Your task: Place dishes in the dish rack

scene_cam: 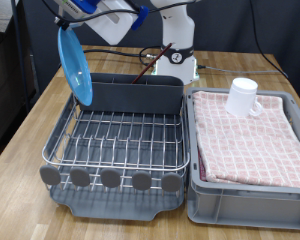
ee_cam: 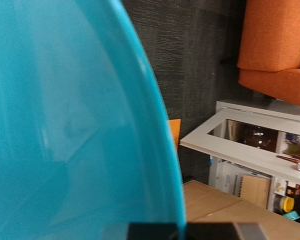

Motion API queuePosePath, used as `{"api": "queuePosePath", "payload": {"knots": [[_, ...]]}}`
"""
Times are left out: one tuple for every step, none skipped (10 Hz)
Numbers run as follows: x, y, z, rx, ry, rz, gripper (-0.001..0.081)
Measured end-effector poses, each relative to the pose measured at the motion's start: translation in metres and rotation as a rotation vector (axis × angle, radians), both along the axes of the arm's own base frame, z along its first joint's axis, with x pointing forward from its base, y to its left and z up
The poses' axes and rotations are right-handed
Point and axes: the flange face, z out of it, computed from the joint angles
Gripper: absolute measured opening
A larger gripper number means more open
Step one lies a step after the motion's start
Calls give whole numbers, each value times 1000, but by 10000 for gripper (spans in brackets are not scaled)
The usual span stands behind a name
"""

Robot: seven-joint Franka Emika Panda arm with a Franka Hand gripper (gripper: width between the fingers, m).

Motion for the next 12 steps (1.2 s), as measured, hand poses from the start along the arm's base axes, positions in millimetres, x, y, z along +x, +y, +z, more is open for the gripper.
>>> {"api": "queuePosePath", "payload": {"knots": [[0,-1,1,-14,6,-1,15],[-1,-3,4,-29,14,-8,15],[-1,-5,7,-40,15,-14,15],[0,-7,10,-44,11,-17,15],[0,-8,11,-46,9,-19,15],[2,-9,10,-54,6,-12,15],[3,-10,8,-66,9,-7,15],[5,-10,4,-80,12,-5,15],[8,-11,-1,-90,11,-5,15],[9,-11,-7,-100,8,-11,15],[11,-9,-14,-107,4,-18,15],[12,-8,-21,-107,1,-28,15]]}}
